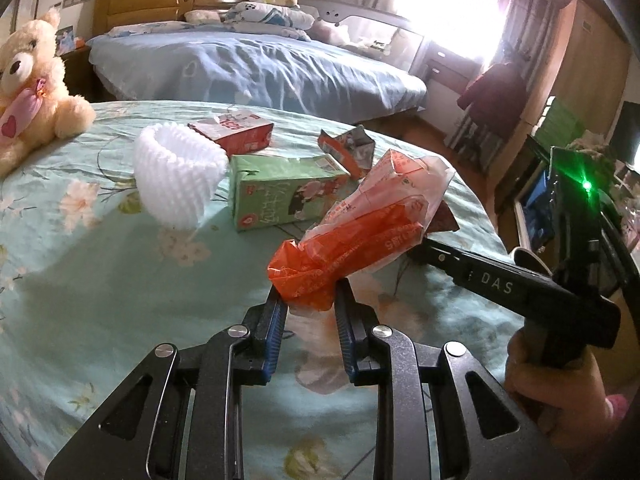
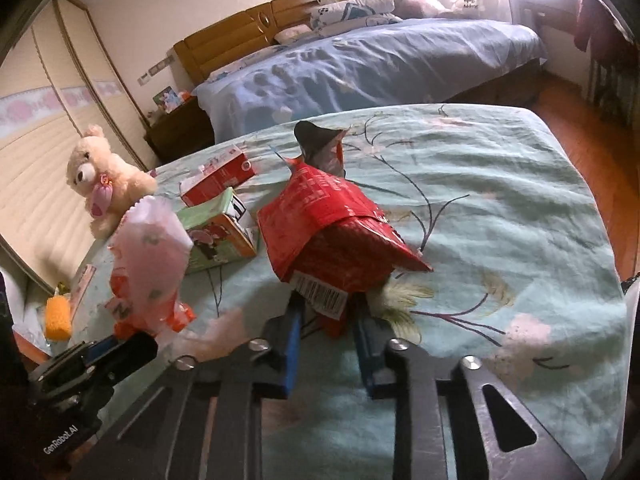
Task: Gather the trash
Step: 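Carry the orange bag and red snack bag over the bin with both tools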
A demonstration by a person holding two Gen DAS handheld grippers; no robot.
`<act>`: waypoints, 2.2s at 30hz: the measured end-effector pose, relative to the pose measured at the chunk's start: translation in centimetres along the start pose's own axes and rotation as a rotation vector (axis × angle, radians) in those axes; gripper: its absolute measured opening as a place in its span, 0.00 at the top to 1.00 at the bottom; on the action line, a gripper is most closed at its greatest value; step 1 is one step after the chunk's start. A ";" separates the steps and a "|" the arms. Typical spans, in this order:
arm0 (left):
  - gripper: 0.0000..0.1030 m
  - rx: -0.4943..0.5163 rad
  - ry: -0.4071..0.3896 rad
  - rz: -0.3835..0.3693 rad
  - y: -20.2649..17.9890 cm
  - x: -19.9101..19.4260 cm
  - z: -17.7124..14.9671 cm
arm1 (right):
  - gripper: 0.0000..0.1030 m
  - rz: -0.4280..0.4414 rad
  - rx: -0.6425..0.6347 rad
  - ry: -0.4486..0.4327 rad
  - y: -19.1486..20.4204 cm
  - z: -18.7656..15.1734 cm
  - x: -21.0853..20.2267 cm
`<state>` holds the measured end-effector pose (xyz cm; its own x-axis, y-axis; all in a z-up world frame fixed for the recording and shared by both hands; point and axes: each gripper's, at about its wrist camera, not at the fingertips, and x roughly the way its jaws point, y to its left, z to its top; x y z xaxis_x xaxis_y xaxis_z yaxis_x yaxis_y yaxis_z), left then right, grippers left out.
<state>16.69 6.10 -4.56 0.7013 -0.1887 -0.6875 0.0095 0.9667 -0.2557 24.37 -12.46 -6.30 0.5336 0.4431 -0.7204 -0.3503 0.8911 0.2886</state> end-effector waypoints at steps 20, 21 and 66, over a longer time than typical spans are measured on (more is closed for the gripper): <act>0.78 0.132 0.034 -0.090 -8.4 0.4 -1.5 | 0.85 0.001 0.124 -0.075 -6.2 -5.3 -9.8; 0.78 0.141 0.038 -0.094 -9.0 0.5 -1.6 | 0.85 -0.002 0.133 -0.080 -6.6 -5.5 -10.2; 0.78 0.408 0.100 -0.225 -25.9 4.2 -2.5 | 0.85 -0.174 0.348 -0.181 -19.0 -9.7 -19.1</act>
<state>17.61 -20.17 -2.58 0.5781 -0.3978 -0.7124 0.4464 0.8850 -0.1319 13.40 -38.82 -4.17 0.6992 0.2658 -0.6637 0.0208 0.9204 0.3904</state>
